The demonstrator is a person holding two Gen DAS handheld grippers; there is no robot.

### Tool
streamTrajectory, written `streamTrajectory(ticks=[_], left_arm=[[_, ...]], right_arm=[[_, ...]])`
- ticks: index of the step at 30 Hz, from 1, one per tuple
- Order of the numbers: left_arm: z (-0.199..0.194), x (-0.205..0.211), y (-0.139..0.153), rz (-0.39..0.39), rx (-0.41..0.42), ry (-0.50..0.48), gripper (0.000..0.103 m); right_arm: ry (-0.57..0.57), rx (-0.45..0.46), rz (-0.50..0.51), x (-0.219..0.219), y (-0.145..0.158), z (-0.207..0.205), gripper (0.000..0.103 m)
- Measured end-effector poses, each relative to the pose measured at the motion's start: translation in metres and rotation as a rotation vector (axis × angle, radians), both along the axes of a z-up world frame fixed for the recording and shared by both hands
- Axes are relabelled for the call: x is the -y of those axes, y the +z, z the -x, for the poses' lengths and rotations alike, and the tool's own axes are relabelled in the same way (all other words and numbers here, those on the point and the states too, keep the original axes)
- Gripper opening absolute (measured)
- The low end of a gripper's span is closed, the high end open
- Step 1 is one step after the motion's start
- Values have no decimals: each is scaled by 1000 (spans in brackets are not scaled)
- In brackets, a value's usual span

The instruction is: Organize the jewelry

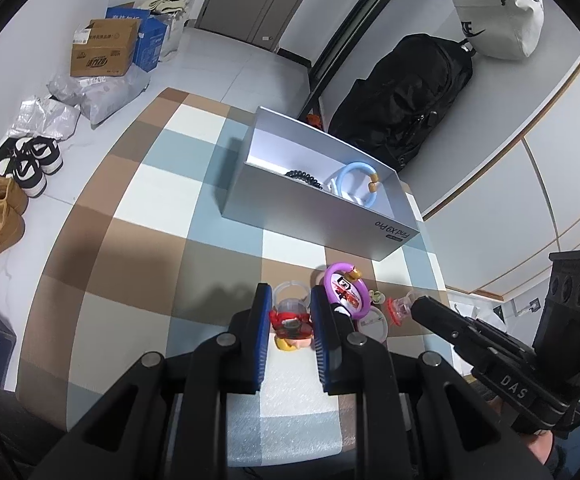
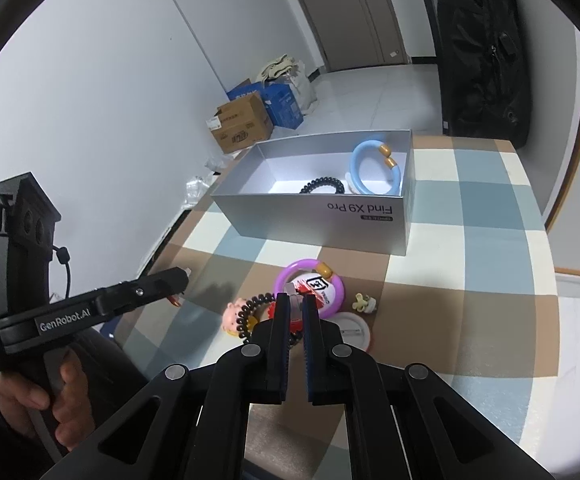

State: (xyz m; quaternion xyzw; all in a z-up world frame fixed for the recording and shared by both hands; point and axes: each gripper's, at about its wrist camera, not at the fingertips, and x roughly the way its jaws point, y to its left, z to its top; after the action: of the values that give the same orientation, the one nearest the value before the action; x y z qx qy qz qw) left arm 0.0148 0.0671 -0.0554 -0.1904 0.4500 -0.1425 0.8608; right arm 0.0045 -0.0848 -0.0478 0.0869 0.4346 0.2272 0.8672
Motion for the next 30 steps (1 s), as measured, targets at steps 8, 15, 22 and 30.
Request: streamTrajectory(ticks=[8,15,22,30], left_arm=[[-11,8,11,-32,-1,-4,15],[-35,18,31,-53,28,-12,15],[-70,24,42,-85,42,-43,15],[-101,29,37,-93,33,-85,15]], right_arm=[[-1,2,-28,3,15,-11,5],[-1,26,-52,4,43,-33,5],[-2,46,-80,4,58,-64,5],[-20,42,-104,8,51,-106,5]])
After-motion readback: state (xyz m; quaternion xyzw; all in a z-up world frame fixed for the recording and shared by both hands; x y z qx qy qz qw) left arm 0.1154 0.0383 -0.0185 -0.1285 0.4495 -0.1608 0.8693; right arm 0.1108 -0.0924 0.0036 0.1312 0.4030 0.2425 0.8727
